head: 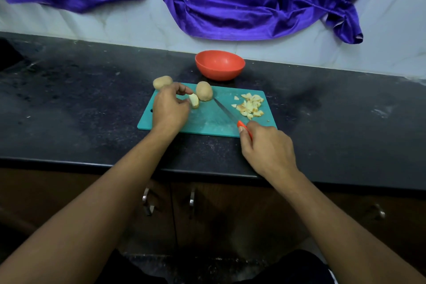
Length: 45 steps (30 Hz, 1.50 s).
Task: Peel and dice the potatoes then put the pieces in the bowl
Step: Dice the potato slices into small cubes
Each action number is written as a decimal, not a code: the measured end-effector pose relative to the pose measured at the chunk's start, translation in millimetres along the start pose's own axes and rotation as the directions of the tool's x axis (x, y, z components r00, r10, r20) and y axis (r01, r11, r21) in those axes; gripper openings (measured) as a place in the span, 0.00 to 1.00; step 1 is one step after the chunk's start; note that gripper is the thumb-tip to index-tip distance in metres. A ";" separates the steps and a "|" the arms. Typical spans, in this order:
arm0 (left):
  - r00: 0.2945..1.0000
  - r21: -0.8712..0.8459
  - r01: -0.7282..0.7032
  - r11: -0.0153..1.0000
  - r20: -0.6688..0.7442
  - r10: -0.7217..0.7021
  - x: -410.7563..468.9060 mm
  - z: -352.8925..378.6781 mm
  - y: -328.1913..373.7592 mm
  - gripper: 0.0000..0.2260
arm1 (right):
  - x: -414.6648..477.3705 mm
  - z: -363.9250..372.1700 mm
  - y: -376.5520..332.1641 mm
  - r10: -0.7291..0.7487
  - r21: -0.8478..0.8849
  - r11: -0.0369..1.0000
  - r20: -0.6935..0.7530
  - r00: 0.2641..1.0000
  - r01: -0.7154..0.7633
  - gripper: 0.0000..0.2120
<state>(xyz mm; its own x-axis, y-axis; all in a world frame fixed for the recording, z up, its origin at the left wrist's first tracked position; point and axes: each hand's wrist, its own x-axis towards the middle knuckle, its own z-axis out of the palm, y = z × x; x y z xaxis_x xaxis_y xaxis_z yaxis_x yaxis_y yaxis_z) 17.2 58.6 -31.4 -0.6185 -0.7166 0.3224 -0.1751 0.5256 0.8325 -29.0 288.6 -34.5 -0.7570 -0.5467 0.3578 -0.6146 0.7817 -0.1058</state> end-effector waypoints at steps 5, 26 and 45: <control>0.987 0.440 -0.076 0.895 0.160 0.005 13.4 7.1 10.8 0.23 | 0.6 0.5 0.8 0.008 0.024 1.000 0.002 1.000 -0.008 0.17; 0.845 0.113 -0.333 0.936 0.476 0.244 -8.1 -4.4 -1.0 0.12 | 0.1 0.8 0.1 0.025 0.046 0.999 0.004 1.000 -0.025 0.17; 0.885 0.125 -0.363 0.923 0.355 0.299 -8.6 6.5 -9.7 0.10 | -3.1 0.8 -13.0 0.029 -0.035 0.999 0.043 0.999 -0.027 0.16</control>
<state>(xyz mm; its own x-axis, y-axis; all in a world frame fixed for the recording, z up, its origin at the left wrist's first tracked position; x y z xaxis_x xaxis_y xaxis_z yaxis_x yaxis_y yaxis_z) 19.3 62.7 -45.2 -0.8724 -0.3142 0.3745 -0.0336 0.8028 0.5953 -18.8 279.9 -35.0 -0.7833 -0.5363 0.3144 -0.5856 0.8063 -0.0834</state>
